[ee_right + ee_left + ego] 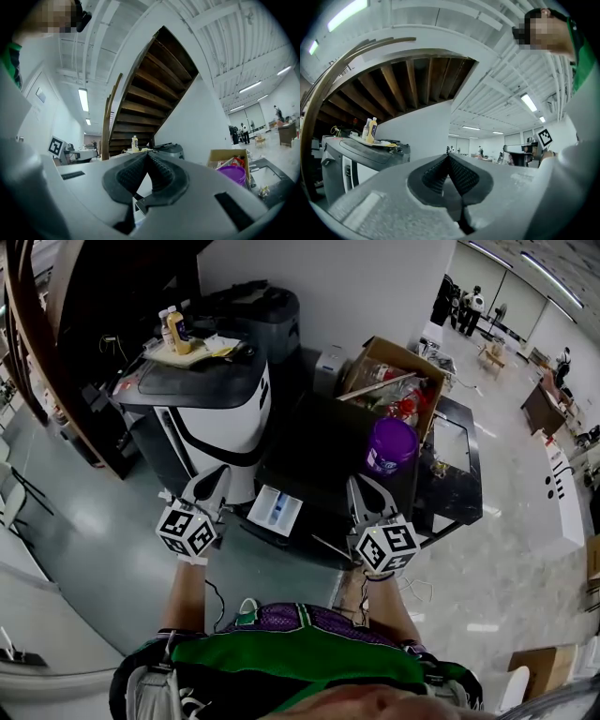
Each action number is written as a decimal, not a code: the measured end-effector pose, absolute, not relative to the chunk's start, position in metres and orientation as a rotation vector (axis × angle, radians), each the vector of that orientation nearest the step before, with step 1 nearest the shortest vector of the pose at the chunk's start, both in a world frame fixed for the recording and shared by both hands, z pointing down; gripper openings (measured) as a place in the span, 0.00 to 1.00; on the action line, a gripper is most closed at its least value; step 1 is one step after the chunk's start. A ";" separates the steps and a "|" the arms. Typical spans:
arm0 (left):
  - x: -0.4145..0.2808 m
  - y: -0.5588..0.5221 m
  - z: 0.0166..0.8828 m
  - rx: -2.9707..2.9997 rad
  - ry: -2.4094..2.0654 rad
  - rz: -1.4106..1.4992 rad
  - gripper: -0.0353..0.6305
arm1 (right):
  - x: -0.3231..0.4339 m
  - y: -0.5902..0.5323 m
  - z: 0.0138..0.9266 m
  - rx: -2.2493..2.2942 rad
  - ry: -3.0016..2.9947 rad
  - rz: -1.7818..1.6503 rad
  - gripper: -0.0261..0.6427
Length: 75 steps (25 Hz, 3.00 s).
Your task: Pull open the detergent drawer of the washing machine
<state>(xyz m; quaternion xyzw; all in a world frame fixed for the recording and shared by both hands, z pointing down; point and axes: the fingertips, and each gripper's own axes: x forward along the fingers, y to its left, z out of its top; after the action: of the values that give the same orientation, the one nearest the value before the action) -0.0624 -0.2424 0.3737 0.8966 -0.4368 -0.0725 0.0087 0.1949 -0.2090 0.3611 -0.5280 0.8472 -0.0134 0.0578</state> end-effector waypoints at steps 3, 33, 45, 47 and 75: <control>-0.065 -0.240 0.367 2.798 -1.344 -0.258 0.08 | 0.189 -0.208 0.357 -1.590 2.575 -0.033 0.04; -0.088 -0.202 0.355 2.786 -1.393 -0.297 0.08 | 0.145 -0.195 0.342 -1.487 2.623 -0.013 0.04; -0.079 -0.202 0.349 2.818 -1.378 -0.268 0.08 | 0.151 -0.190 0.344 -1.511 2.614 -0.026 0.04; -0.076 -0.203 0.349 2.817 -1.367 -0.269 0.08 | 0.155 -0.189 0.344 -1.523 2.606 -0.026 0.04; -0.072 -0.209 0.362 2.797 -1.360 -0.279 0.08 | 0.156 -0.189 0.354 -1.570 2.611 0.001 0.04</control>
<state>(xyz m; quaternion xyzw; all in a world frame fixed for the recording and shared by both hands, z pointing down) -0.0716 -0.2087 0.3618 0.8957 -0.4354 -0.0894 0.0097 0.1559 -0.1893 0.3536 -0.5147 0.8560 0.0002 0.0476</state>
